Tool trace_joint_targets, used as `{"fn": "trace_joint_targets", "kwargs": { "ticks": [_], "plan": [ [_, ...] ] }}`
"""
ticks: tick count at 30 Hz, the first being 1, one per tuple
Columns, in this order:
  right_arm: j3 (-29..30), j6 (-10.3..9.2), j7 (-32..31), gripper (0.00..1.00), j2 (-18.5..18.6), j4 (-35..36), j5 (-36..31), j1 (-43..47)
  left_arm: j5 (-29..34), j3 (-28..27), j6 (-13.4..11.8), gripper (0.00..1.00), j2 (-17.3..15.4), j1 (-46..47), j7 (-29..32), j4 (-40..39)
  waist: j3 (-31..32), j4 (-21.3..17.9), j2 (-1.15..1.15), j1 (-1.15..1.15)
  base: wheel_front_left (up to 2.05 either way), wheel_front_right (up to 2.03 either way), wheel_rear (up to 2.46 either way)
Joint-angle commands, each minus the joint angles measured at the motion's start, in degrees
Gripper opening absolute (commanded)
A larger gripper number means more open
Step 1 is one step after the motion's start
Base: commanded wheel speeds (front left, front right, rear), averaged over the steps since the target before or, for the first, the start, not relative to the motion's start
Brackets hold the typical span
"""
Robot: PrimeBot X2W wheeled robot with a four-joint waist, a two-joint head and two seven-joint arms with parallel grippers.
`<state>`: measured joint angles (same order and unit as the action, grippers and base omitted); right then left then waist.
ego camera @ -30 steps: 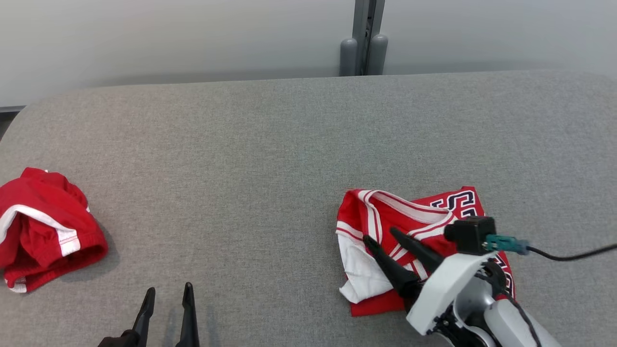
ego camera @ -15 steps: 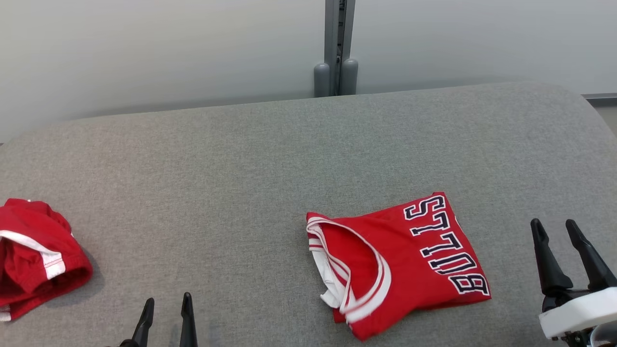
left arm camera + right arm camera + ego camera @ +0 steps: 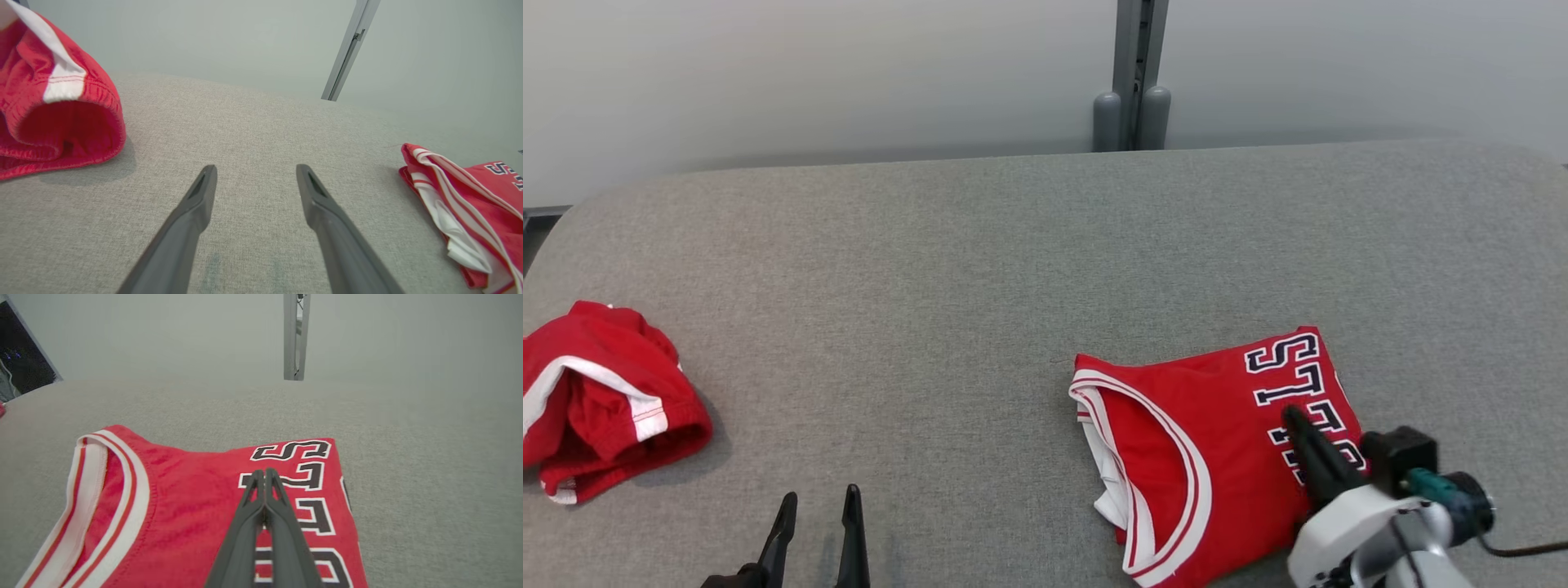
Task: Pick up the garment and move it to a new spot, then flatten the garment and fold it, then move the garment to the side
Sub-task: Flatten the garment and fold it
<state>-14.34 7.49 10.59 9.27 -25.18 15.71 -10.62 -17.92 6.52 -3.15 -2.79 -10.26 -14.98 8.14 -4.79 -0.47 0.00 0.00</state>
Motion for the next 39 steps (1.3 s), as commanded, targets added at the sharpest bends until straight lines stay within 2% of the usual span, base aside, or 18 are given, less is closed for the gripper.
{"fn": "trace_joint_targets", "kwargs": {
  "ticks": [1, 10, 17, 20, 21, 22, 23, 24, 29, 30, 34, 39],
  "plan": [
    [-2.6, 0.01, 0.2, 0.00, -1.0, -2.8, -1.4, -1.5, -0.2, 0.0, 0.0, 1.00, -0.2, 1.1, -0.3, 0.1, -0.5, 1.0, 0.00, 0.00, 0.00, 0.00, 0.00],
    [-13.4, 0.01, 2.6, 0.00, -5.4, -15.5, -2.7, -6.6, -0.2, -0.3, 0.2, 1.00, -0.2, 1.3, -0.3, 0.3, -0.7, 3.2, 0.00, 0.00, 0.00, 0.00, 0.00],
    [-21.1, 0.01, 4.1, 0.00, -6.1, -17.7, 0.6, -8.7, -0.4, -1.3, 0.0, 1.00, -0.2, 0.7, -0.3, 0.2, 0.1, 2.2, 0.00, 0.00, 0.00, 0.00, 0.00],
    [-21.7, 0.01, 4.5, 0.00, -5.9, -16.5, 1.8, -8.6, -0.3, -1.7, 0.3, 1.00, -0.2, 0.3, -0.3, 0.0, 1.5, 1.2, 0.00, 0.00, 0.00, 0.00, 0.00],
    [-21.1, 0.00, 4.6, 0.07, -5.3, -15.4, 2.1, -8.0, -0.3, -1.9, 0.4, 1.00, -0.2, 0.0, -0.3, -0.1, 2.1, 0.8, 0.00, 0.00, 0.00, 0.00, 0.00],
    [-20.0, 0.01, 4.7, 0.38, -4.7, -13.5, 2.3, -7.4, -0.2, -2.1, 0.4, 1.00, -0.2, -0.2, -0.3, -0.2, 2.6, 0.5, 0.00, 0.00, 0.00, 0.00, 0.00],
    [-18.5, 0.01, 4.7, 0.75, -3.9, -10.8, 2.4, -6.6, -0.1, -2.4, 0.4, 1.00, -0.2, -0.5, -0.3, -0.3, 3.1, 0.1, 0.00, 0.00, 0.00, 0.00, 0.00],
    [-17.1, 0.01, 4.7, 1.00, -2.8, -7.8, 2.0, -5.3, 0.0, -2.6, 0.5, 1.00, -0.2, -0.8, -0.3, -0.4, 3.7, -0.2, 0.00, 0.00, 0.00, 0.00, 0.00],
    [-5.9, 0.01, 4.7, 1.00, 1.5, 8.0, 0.3, 2.6, 0.5, -3.9, 0.6, 1.00, -0.2, -1.8, -0.3, -1.1, 5.3, -1.7, 0.00, 0.00, 0.00, 0.00, 0.00],
    [-5.9, 0.01, 4.7, 1.00, 1.5, 8.0, 0.3, 2.6, 0.5, -3.9, 0.6, 1.00, -0.2, -1.8, -0.3, -1.1, 5.3, -1.7, 0.00, 0.00, 0.00, 0.00, 0.00],
    [3.5, 0.01, 4.7, 1.00, 3.6, 15.1, -1.7, 8.6, 1.2, -4.5, 1.1, 1.00, -0.2, -1.9, -0.3, -1.0, 5.8, -2.2, 0.00, 0.00, 0.00, 0.00, 0.00],
    [10.8, 0.01, 4.7, 1.00, 4.6, 16.8, -4.1, 13.6, 1.6, -4.6, 1.6, 1.00, -0.2, -0.8, -0.3, -0.6, 6.3, -1.8, 0.00, 0.00, 0.00, 0.00, 0.00]
  ]
}}
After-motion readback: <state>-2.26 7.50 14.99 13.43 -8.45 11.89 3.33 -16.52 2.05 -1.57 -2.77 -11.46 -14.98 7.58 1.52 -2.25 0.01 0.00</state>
